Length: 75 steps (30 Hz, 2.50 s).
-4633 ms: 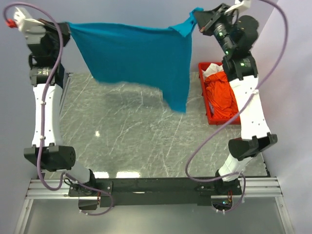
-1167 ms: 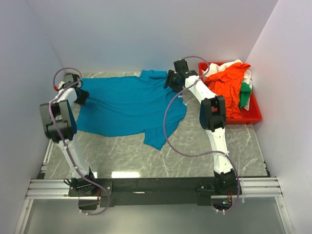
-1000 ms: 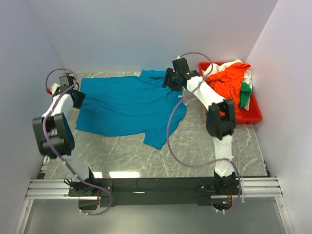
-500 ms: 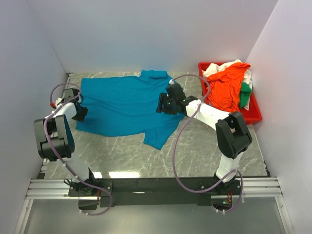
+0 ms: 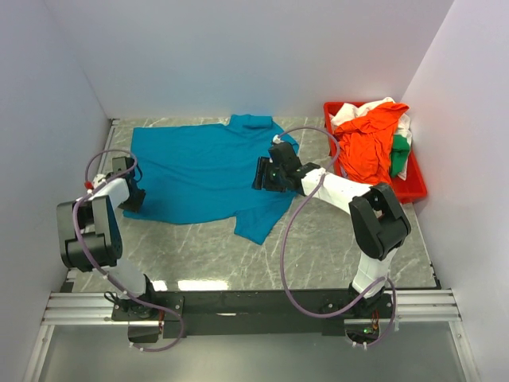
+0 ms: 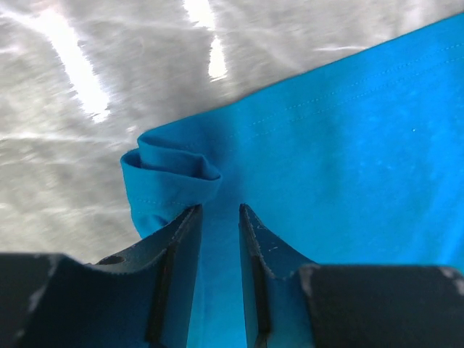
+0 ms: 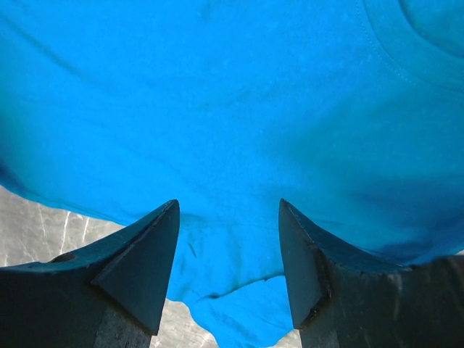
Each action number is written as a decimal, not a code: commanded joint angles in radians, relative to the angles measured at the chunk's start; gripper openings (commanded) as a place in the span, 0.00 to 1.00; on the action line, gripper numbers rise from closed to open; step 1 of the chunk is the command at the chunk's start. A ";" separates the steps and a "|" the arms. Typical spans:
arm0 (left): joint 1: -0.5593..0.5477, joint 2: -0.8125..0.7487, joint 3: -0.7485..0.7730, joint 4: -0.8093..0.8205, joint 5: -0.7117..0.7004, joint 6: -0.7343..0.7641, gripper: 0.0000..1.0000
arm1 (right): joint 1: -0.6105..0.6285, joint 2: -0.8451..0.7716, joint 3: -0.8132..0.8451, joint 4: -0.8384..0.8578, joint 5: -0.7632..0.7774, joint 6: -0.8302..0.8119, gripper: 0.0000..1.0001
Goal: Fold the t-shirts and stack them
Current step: Flatten the tshirt out
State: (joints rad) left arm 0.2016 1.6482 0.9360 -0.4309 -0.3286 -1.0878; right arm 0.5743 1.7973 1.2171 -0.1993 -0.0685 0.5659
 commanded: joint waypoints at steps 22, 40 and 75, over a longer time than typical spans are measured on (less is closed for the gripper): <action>0.010 -0.341 -0.252 -0.068 -0.052 -0.063 0.36 | -0.037 -0.047 -0.054 0.072 -0.034 -0.015 0.63; 0.016 -0.386 -0.345 -0.123 -0.130 -0.204 0.41 | -0.040 -0.061 -0.068 0.075 -0.037 -0.011 0.63; 0.055 -0.409 -0.327 0.021 -0.087 -0.031 0.01 | -0.024 -0.058 -0.070 0.029 0.049 -0.021 0.62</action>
State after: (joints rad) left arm 0.2489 1.2987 0.5785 -0.3805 -0.4263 -1.1572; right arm 0.5411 1.7962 1.1526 -0.1532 -0.0669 0.5564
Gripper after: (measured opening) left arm 0.013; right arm 0.620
